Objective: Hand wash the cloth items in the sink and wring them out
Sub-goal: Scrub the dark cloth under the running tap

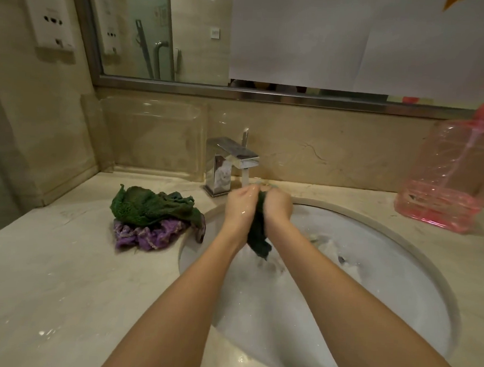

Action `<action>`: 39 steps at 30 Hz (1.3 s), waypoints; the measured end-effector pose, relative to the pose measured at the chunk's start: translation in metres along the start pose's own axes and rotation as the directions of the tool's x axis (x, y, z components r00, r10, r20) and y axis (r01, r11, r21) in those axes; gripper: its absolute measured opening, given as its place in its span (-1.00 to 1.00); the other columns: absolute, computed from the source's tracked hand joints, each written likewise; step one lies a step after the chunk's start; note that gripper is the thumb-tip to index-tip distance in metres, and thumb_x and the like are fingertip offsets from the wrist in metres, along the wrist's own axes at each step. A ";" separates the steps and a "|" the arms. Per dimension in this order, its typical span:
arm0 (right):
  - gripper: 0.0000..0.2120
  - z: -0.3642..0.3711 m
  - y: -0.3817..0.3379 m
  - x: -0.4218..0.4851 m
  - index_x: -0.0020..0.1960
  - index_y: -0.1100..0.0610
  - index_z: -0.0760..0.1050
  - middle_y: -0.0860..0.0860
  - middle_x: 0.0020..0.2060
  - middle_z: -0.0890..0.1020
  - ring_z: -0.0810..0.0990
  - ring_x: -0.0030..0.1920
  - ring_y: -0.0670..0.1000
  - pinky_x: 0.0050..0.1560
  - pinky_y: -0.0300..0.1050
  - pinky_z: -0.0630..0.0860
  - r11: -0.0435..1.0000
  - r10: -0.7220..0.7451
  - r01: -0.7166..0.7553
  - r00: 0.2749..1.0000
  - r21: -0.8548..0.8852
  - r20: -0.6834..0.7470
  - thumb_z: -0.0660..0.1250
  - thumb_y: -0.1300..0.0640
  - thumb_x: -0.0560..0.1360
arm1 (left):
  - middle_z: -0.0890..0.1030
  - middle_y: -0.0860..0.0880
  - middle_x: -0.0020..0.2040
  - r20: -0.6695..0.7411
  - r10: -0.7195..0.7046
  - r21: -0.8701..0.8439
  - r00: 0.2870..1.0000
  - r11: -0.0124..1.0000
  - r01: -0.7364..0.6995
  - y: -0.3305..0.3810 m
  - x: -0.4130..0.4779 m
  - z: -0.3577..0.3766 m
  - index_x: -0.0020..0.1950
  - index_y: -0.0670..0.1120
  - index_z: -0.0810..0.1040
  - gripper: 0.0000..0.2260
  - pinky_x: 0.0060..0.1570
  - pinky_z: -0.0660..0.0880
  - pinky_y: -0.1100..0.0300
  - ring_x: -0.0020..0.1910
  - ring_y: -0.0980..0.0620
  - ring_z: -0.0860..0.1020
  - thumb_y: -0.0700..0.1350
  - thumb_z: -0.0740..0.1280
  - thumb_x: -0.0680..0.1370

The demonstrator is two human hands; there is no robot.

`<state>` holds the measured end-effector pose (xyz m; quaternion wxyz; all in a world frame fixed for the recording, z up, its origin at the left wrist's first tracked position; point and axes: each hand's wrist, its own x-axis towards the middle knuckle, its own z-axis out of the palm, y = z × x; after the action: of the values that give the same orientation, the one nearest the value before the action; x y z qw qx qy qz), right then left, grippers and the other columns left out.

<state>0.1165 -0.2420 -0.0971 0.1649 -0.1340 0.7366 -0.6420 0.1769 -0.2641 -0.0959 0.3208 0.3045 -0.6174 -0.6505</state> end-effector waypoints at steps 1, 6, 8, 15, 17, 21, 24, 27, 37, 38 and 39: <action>-0.69 0.002 0.003 -0.005 -0.11 0.22 0.54 0.09 -0.20 0.59 0.58 -0.15 0.10 -0.04 -0.01 0.57 0.999 -0.013 0.012 1.000 -0.033 -0.027 0.10 0.11 0.63 | 0.53 -0.19 -0.23 -0.015 -0.008 0.005 1.000 1.000 0.008 -0.001 0.002 -0.004 -0.14 -0.22 0.54 -0.77 -0.18 0.43 0.12 -0.20 -0.06 0.51 -0.16 0.20 0.63; -0.68 -0.003 -0.001 -0.018 -0.19 0.19 0.48 0.09 -0.23 0.56 0.50 -0.20 0.08 -0.19 -0.10 0.37 0.976 -0.133 0.127 0.991 -0.177 -0.022 0.08 0.12 0.64 | 0.56 -0.14 -0.26 -0.001 -0.091 -0.053 0.996 0.994 0.091 -0.001 0.001 -0.007 -0.16 -0.17 0.55 -0.77 -0.23 0.47 0.11 -0.21 -0.07 0.55 -0.18 0.18 0.63; -0.67 -0.015 -0.004 -0.002 -0.06 0.21 0.51 0.15 -0.10 0.57 0.49 -0.11 0.12 -0.11 -0.10 0.37 0.987 -0.060 0.038 0.988 -0.157 -0.139 0.06 0.06 0.67 | 0.57 -0.12 -0.25 0.052 -0.118 -0.077 0.992 0.990 0.122 0.008 -0.010 0.003 -0.15 -0.12 0.54 -0.76 -0.28 0.49 0.16 -0.23 -0.02 0.55 -0.10 0.19 0.65; -0.53 -0.012 0.028 -0.009 0.26 0.18 0.46 0.18 0.11 0.60 0.59 0.08 0.15 0.05 0.04 0.57 0.902 0.334 -0.366 0.928 0.230 0.165 0.09 -0.18 0.63 | 0.57 -0.15 0.05 -0.021 -0.205 -0.491 0.978 0.855 0.169 0.000 0.005 -0.020 -0.04 -0.02 0.54 -0.85 0.22 0.49 -0.12 0.12 -0.14 0.56 0.04 0.30 0.60; -0.58 -0.014 0.035 -0.021 0.25 0.13 0.47 0.19 0.12 0.59 0.57 0.10 0.16 0.05 0.07 0.56 0.823 0.396 -0.510 0.830 0.250 0.392 0.18 -0.16 0.60 | 0.57 -0.15 0.04 -0.046 -0.200 -0.590 0.979 0.796 0.135 -0.002 0.010 -0.025 -0.05 -0.05 0.55 -0.91 0.17 0.52 -0.09 0.11 -0.15 0.55 -0.05 0.35 0.58; -0.63 -0.011 0.034 -0.024 0.31 0.10 0.43 0.20 0.10 0.60 0.59 0.10 0.18 0.15 0.12 0.56 0.768 0.279 -0.487 0.839 0.416 0.467 0.21 -0.08 0.61 | 0.57 -0.13 -0.04 -0.081 -0.101 -0.465 0.992 0.884 0.052 -0.006 0.013 -0.020 -0.14 -0.07 0.52 -0.89 0.01 0.53 0.05 0.01 -0.07 0.56 -0.16 0.29 0.60; -0.67 -0.013 0.028 -0.013 0.39 0.00 0.33 0.12 0.18 0.56 0.58 0.13 0.14 0.18 0.14 0.55 0.882 0.156 -0.243 0.959 0.403 0.237 0.15 -0.02 0.65 | 0.51 -0.08 -0.12 -0.091 0.135 -0.026 0.987 0.990 -0.138 -0.013 0.015 -0.021 -0.09 -0.10 0.45 -0.88 -0.12 0.46 0.17 -0.12 0.02 0.50 -0.18 0.19 0.64; -0.59 -0.013 0.025 -0.013 0.49 -0.03 0.24 0.01 0.25 0.46 0.50 0.21 0.07 0.28 0.11 0.48 0.936 -0.001 -0.053 0.988 0.347 0.155 0.15 0.07 0.65 | 0.54 -0.12 -0.03 -0.083 0.259 0.240 0.962 0.942 -0.233 -0.021 0.016 -0.016 0.04 -0.13 0.42 -0.89 -0.09 0.46 0.07 -0.06 -0.04 0.52 -0.13 0.13 0.66; -0.76 -0.005 0.022 -0.013 -0.09 0.14 0.56 0.10 -0.13 0.65 0.63 -0.03 0.11 0.04 0.03 0.56 0.971 -0.142 0.124 0.987 0.204 0.074 0.21 0.05 0.63 | 0.65 -0.17 0.02 -0.041 0.040 0.005 0.998 0.999 -0.040 -0.017 0.005 0.001 0.00 -0.08 0.58 -0.78 0.09 0.53 0.03 0.01 -0.05 0.60 -0.05 0.17 0.66; -0.77 -0.009 0.020 -0.010 -0.10 0.11 0.56 0.11 -0.10 0.65 0.64 0.00 0.14 0.08 0.08 0.58 0.967 -0.124 0.111 0.991 0.230 0.042 0.20 0.07 0.63 | 0.65 -0.20 -0.03 -0.006 0.074 0.025 0.997 0.997 -0.073 -0.015 -0.003 0.006 -0.02 -0.13 0.60 -0.76 0.02 0.53 0.06 -0.05 -0.03 0.60 -0.05 0.20 0.65; -0.78 -0.011 0.021 -0.008 -0.12 0.08 0.55 0.11 -0.09 0.65 0.64 0.02 0.16 0.10 0.10 0.58 0.964 -0.101 0.089 0.994 0.252 0.033 0.20 0.08 0.63 | 0.64 -0.23 -0.07 0.011 0.104 0.047 0.995 0.993 -0.104 -0.013 -0.008 0.008 -0.04 -0.16 0.61 -0.75 -0.04 0.53 0.07 -0.10 -0.03 0.59 -0.07 0.21 0.65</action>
<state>0.1194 -0.2264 -0.1159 0.1663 -0.1621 0.6386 -0.7337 0.1748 -0.2530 -0.1082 0.3443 0.2765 -0.6489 -0.6196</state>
